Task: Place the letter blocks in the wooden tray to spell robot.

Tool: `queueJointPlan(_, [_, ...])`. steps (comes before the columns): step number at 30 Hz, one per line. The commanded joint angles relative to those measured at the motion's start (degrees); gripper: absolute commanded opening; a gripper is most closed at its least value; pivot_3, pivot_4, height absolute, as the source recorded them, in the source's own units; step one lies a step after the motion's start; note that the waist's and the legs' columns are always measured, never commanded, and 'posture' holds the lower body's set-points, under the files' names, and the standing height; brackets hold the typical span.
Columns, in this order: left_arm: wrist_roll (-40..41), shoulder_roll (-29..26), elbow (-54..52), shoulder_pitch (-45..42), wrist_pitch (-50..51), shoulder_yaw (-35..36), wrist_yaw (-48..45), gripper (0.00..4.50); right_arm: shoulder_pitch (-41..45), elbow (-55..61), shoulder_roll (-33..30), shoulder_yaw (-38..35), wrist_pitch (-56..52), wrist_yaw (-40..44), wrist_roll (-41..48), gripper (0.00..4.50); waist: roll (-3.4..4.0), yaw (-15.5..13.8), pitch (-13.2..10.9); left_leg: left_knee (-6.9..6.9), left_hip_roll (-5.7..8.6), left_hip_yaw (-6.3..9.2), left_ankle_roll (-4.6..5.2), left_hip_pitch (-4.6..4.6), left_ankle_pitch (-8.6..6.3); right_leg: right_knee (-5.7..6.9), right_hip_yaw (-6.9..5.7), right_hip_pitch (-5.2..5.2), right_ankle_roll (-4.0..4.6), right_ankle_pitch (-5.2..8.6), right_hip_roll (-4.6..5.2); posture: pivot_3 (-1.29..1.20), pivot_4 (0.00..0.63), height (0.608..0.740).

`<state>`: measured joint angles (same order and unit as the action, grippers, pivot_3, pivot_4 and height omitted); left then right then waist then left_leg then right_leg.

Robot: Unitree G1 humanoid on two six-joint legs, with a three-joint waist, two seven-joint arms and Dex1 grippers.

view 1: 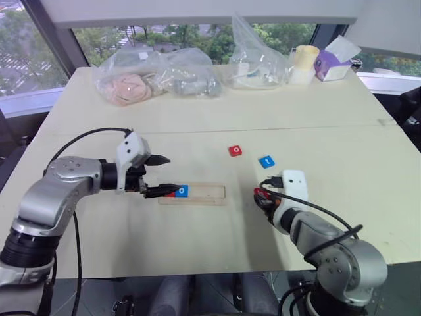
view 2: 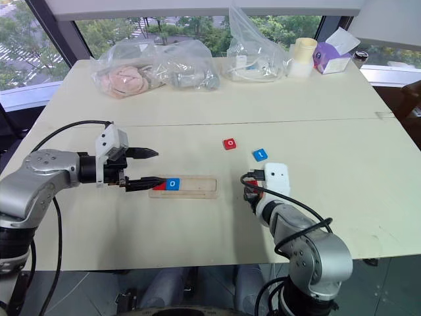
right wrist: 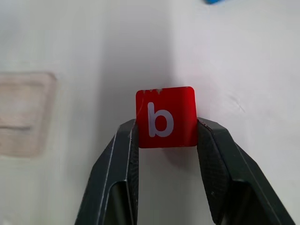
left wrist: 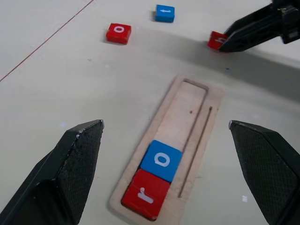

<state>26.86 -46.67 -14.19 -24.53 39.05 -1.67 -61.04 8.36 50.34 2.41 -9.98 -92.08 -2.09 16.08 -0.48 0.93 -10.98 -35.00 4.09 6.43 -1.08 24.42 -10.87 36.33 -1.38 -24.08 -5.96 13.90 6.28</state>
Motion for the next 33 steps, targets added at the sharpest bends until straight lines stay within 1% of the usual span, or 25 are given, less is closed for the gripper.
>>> queueJointPlan(1, [-0.61, 0.20, 1.00, -1.80, -2.01, -0.92, -1.05, 4.50, -0.56, 2.19, 2.94, 1.23, -0.42, -1.24, 0.90, 1.14, 0.00, 0.01, 0.00, 0.00, -0.01, 0.01, 0.00, 0.00, 0.00, 0.00, 0.00, 0.00, 0.01, 0.00, -0.01, 0.00, 0.150, 0.740])
queueJointPlan(3, [-0.69, 0.33, 1.57, -2.54, -2.22, -1.48, -1.48, 4.50, -0.65, 1.94, 4.08, 1.43, -0.42, -1.68, 1.03, 2.18, 0.00, -0.05, 0.00, 0.01, -0.01, 0.01, 0.00, 0.00, 0.00, 0.00, 0.02, -0.01, 0.01, 0.00, 0.00, 0.00, 0.150, 0.740])
queueJointPlan(4, [-0.80, 0.29, 1.89, -2.80, -2.42, -1.68, -1.69, 4.50, -0.69, 1.83, 4.20, 1.54, -0.42, -1.73, 1.27, 2.61, 0.00, -0.06, 0.00, 0.02, 0.00, 0.00, 0.00, 0.01, 0.00, -0.01, 0.03, -0.02, 0.01, 0.00, 0.00, 0.00, 0.150, 0.740])
queueJointPlan(6, [-0.96, 0.24, 2.27, -3.01, -2.64, -1.78, -1.92, 4.50, -0.69, 1.71, 3.25, 1.68, -0.42, -1.54, 1.86, 3.67, 0.00, -0.04, 0.00, 0.03, 0.00, 0.00, 0.00, 0.03, 0.00, -0.02, 0.03, -0.04, -0.01, 0.00, 0.00, 0.00, 0.150, 0.740])
queueJointPlan(7, [-0.97, 0.16, 2.34, -3.01, -2.67, -1.73, -2.07, 4.50, 0.35, 1.68, 2.23, 1.26, -0.42, -0.02, 2.65, 4.13, 0.00, -0.03, 0.00, 0.04, 0.00, -0.01, 0.00, 0.03, 0.00, -0.02, 0.04, -0.04, -0.02, 0.00, 0.00, 0.00, 0.150, 0.740])
queueJointPlan(8, [-0.98, 0.11, 2.39, -2.95, -2.68, -1.67, -2.19, 4.50, 1.66, 1.68, 1.34, 0.45, -0.42, 1.58, 3.34, 4.47, 0.00, -0.02, 0.00, 0.04, 0.00, -0.01, 0.00, 0.03, 0.00, -0.02, 0.04, -0.04, -0.02, 0.00, 0.00, 0.00, 0.150, 0.740])
queueJointPlan(10, [-0.88, -0.07, 2.39, -2.70, -2.63, -1.43, -2.49, 4.50, 2.67, 1.17, -5.72, 0.19, 5.55, 8.10, 5.63, 4.47, 0.02, 0.04, -0.01, 0.02, 0.00, -0.02, 0.00, 0.03, 0.00, -0.02, 0.04, -0.03, -0.02, 0.00, -0.01, 0.00, 0.150, 0.740])
queueJointPlan(12, [-0.65, -0.20, 2.22, -2.39, -2.30, -1.25, -2.84, 4.50, 1.41, 0.62, -12.82, -0.81, 12.69, 16.13, 8.40, 4.47, 0.03, -0.10, -0.02, -0.02, 0.00, -0.04, 0.00, 0.03, 0.00, -0.04, 0.05, 0.00, -0.02, 0.00, 0.00, 0.00, 0.150, 0.740])
queueJointPlan(13, [-0.47, -0.47, 1.91, -2.16, -2.16, -1.22, -3.32, 4.50, 0.40, -0.04, -16.31, -2.67, 17.19, 21.51, 10.47, 4.47, 0.02, -0.23, -0.02, -0.02, 0.01, -0.05, 0.00, 0.02, 0.00, -0.13, 0.03, 0.07, -0.04, 0.02, 0.01, 0.00, 0.150, 0.740])
queueJointPlan(14, [-0.36, -0.67, 1.70, -2.01, -2.09, -1.21, -3.66, 4.50, -0.38, -0.71, -18.65, -4.01, 20.45, 25.12, 12.00, 4.47, 0.01, -0.31, -0.02, -0.02, 0.01, -0.02, 0.00, 0.02, 0.00, -0.18, 0.00, 0.11, -0.09, 0.05, 0.01, 0.00, 0.150, 0.740])
queueJointPlan(15, [-0.16, -0.98, 1.57, -1.98, -1.97, -1.11, -4.12, 4.50, -0.97, -2.12, -21.22, -6.99, 21.95, 30.19, 15.47, 4.47, 0.01, -0.29, -0.02, -0.02, 0.01, 0.00, 0.00, 0.02, 0.00, -0.23, -0.05, 0.16, -0.17, 0.09, 0.02, 0.00, 0.150, 0.740])
queueJointPlan(16, [-0.03, -1.17, 1.50, -1.99, -1.89, -1.04, -4.40, 4.50, -1.51, -3.26, -23.03, -8.84, 23.03, 33.43, 17.99, 4.47, 0.00, -0.22, -0.03, -0.01, 0.01, -0.02, 0.00, 0.02, 0.00, -0.24, -0.05, 0.18, -0.18, 0.10, 0.03, 0.00, 0.150, 0.740])
queueJointPlan(17, [0.03, -1.34, 1.42, -2.03, -1.87, -1.00, -4.63, 4.50, -2.40, -4.66, -26.04, -9.54, 25.67, 37.08, 18.91, 4.47, 0.00, -0.23, -0.03, 0.00, 0.01, -0.02, 0.01, 0.02, 0.00, -0.24, -0.05, 0.19, -0.16, 0.08, 0.04, 0.00, 0.150, 0.740])
queueJointPlan(18, [-0.07, -1.55, 1.40, -2.09, -2.26, -0.95, -4.99, 4.50, -4.00, -7.05, -31.10, -8.79, 29.90, 42.65, 18.25, 4.47, 0.02, -0.24, -0.04, 0.00, 0.01, -0.03, 0.01, 0.02, -0.01, -0.23, -0.05, 0.19, -0.13, 0.03, 0.04, 0.00, 0.150, 0.740])
queueJointPlan(20, [0.01, -1.91, 0.91, -1.87, -2.77, -0.46, -5.40, 4.50, -6.49, -13.65, -40.68, -5.13, 41.55, 52.93, 13.77, 4.47, 0.00, -0.25, -0.05, -0.02, 0.04, -0.08, 0.02, 0.02, -0.01, -0.25, -0.06, 0.22, -0.17, 0.03, 0.09, 0.00, 0.150, 0.740])
queueJointPlan(21, [0.62, -2.88, -0.35, -1.08, -2.29, -0.36, -6.54, 4.50, -6.87, -17.60, -44.11, -3.26, 47.04, 56.99, 11.76, 4.47, -0.03, -0.18, -0.08, -0.05, 0.04, -0.10, 0.03, 0.02, -0.01, -0.25, -0.07, 0.25, -0.13, 0.06, 0.10, 0.00, 0.150, 0.740])
queueJointPlan(23, [1.66, -5.03, -3.01, 1.08, -1.56, 0.07, -8.23, 4.50, -5.98, -25.66, -48.47, 0.93, 57.45, 62.43, 7.59, 4.47, -0.09, 0.22, -0.10, -0.07, 0.01, -0.17, 0.03, -0.03, -0.02, -0.29, -0.08, 0.31, -0.30, 0.17, 0.12, 0.00, 0.150, 0.740])
queueJointPlan(25, [2.29, -7.02, -5.57, 3.40, -1.08, 0.68, -8.80, 4.50, -3.58, -33.53, -51.26, 6.07, 68.01, 66.87, 2.35, 4.47, -0.07, 0.27, -0.10, -0.07, -0.03, -0.19, 0.02, -0.09, -0.02, -0.28, -0.05, 0.33, -0.28, 0.17, 0.18, 0.00, 0.150, 0.740])
queueJointPlan(27, [2.52, -7.98, -6.91, 4.85, -0.74, 1.49, -7.94, 4.50, -0.28, -40.60, -52.11, 10.42, 76.77, 70.20, -1.78, 4.47, -0.04, 0.08, -0.12, -0.05, -0.04, -0.19, 0.02, -0.09, -0.02, -0.27, -0.06, 0.32, -0.23, 0.15, 0.21, 0.00, 0.150, 0.740])
queueJointPlan(30, [2.89, -7.95, -7.85, 6.16, 0.26, 3.02, -5.75, 4.50, 5.81, -50.13, -50.98, 15.27, 85.75, 73.51, -5.56, 4.47, -0.05, -0.15, -0.13, -0.10, -0.02, -0.17, 0.02, -0.06, -0.02, -0.26, -0.07, 0.33, -0.08, 0.05, 0.21, 0.00, 0.150, 0.740])
queueJointPlan(33, [3.25, -8.15, -9.73, 8.19, 1.00, 3.87, -4.26, 4.50, 11.19, -57.91, -49.34, 18.58, 92.34, 76.03, -7.97, 4.47, -0.07, -0.29, -0.14, -0.12, 0.03, -0.17, 0.02, -0.04, -0.02, -0.26, -0.07, 0.34, -0.09, 0.05, 0.21, 0.00, 0.150, 0.740])
